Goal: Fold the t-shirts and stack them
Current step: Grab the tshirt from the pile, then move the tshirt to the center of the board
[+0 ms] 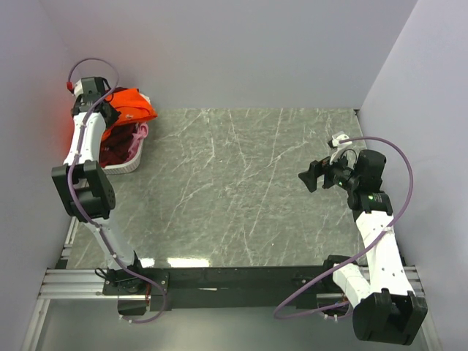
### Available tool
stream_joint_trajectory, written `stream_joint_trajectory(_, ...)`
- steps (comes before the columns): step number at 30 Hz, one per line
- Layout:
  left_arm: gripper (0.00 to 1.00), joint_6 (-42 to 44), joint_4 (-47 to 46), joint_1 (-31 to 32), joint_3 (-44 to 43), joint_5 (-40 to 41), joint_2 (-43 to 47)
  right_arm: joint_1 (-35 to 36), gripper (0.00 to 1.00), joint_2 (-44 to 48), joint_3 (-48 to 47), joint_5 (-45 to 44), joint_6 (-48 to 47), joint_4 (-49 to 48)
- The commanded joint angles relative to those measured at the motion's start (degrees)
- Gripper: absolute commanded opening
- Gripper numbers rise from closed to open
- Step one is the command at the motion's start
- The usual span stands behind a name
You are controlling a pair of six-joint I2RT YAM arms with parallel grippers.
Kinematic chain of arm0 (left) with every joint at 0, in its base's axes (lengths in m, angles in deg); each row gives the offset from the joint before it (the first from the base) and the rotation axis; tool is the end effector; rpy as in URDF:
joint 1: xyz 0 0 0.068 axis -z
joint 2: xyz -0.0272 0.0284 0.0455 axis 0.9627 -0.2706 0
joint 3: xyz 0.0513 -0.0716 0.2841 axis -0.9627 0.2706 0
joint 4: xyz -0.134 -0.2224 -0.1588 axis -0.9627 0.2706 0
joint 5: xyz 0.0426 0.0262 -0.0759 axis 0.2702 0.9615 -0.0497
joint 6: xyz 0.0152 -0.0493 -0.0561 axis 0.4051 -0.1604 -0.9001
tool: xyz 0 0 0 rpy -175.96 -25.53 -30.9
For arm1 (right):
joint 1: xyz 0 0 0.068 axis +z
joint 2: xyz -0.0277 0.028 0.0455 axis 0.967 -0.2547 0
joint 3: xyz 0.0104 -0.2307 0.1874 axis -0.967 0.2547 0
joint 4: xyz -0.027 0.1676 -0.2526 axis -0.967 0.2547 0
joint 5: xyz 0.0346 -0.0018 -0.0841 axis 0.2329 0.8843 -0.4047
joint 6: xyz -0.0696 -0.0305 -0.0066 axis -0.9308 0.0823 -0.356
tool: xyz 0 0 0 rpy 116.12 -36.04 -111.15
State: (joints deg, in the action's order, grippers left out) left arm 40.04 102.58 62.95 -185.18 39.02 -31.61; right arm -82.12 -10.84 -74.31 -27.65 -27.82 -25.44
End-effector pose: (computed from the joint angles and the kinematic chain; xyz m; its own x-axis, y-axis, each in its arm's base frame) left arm 0.5057 0.1167 0.3238 -0.3292 -0.6357 -0.6983 -0.6702 0.6782 -0.3014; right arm 0.2496 0.0112 0.3127 -0.2860 -0.1597 -0.9448 -0.5688 0.8218 0.0332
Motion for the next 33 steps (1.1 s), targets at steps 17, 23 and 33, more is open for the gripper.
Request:
stream_joint_trajectory(17, 0.00, -11.6, -31.0, 15.4, -6.1, -23.4, 33.7, 0.5, 1.00, 1.4, -1.2, -2.3, 0.0, -1.7)
stream_joint_trajectory(23, 0.00, -14.8, -35.6, 23.5, -6.2, -27.3, 35.4, 0.3, 1.00, 1.4, -1.2, -3.8, 0.1, -2.0)
stream_joint_trajectory(33, 0.00, -15.5, -37.4, 35.8, -4.4, -28.4, 33.1, -0.1, 1.00, 1.1, -1.7, -6.7, -0.3, -2.3)
